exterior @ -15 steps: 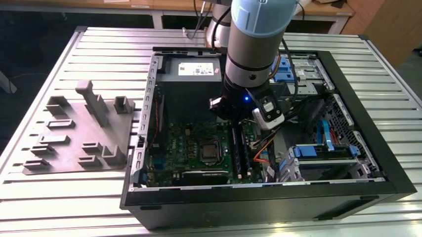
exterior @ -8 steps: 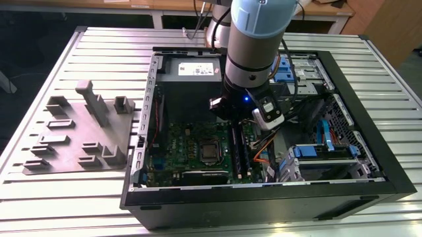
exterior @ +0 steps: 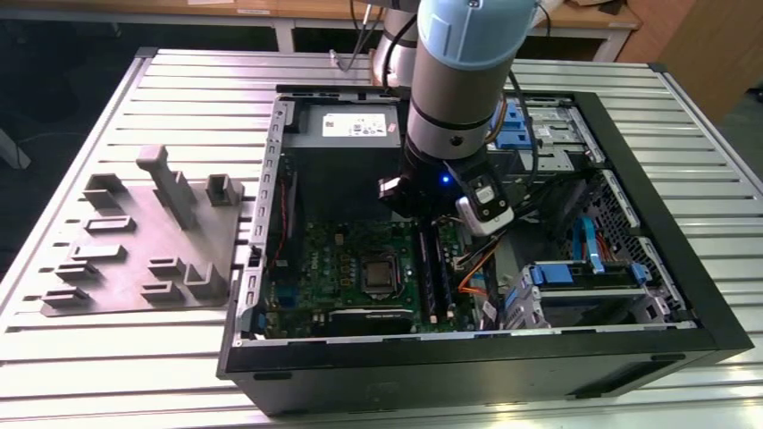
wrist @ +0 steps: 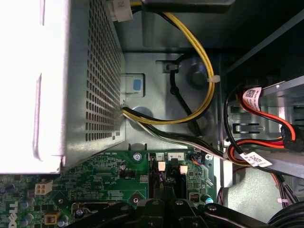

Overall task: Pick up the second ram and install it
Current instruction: 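Press down the second ram until it locks into place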

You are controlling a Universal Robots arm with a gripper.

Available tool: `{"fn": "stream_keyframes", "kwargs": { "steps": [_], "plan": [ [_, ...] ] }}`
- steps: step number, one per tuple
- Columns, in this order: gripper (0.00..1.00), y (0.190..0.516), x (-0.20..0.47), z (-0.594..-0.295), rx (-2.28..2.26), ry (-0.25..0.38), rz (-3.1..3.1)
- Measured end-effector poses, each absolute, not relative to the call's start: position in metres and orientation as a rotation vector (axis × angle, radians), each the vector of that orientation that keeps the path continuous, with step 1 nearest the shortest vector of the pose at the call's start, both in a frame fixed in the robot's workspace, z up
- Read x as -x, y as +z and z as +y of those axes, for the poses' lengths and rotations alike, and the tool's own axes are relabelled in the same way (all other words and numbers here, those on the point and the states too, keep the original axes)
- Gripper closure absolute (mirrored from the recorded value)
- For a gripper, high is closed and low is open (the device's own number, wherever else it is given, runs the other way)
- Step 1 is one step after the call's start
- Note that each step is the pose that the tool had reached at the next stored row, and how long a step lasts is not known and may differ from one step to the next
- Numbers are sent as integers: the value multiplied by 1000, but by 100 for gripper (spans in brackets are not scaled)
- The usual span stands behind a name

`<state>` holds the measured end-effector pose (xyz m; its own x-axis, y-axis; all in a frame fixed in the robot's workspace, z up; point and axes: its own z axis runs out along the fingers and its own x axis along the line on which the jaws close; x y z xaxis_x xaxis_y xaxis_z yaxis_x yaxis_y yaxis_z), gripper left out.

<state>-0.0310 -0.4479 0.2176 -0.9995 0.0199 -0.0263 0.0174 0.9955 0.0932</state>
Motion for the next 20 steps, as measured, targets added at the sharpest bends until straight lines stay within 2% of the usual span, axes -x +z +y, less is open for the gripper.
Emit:
{"fn": "stream_keyframes", "kwargs": {
  "steps": [8, 20],
  "plan": [
    [90, 230, 31, -448, -29, 145, 3111],
    [90, 230, 31, -450, -29, 142, 3111]
  ]
}}
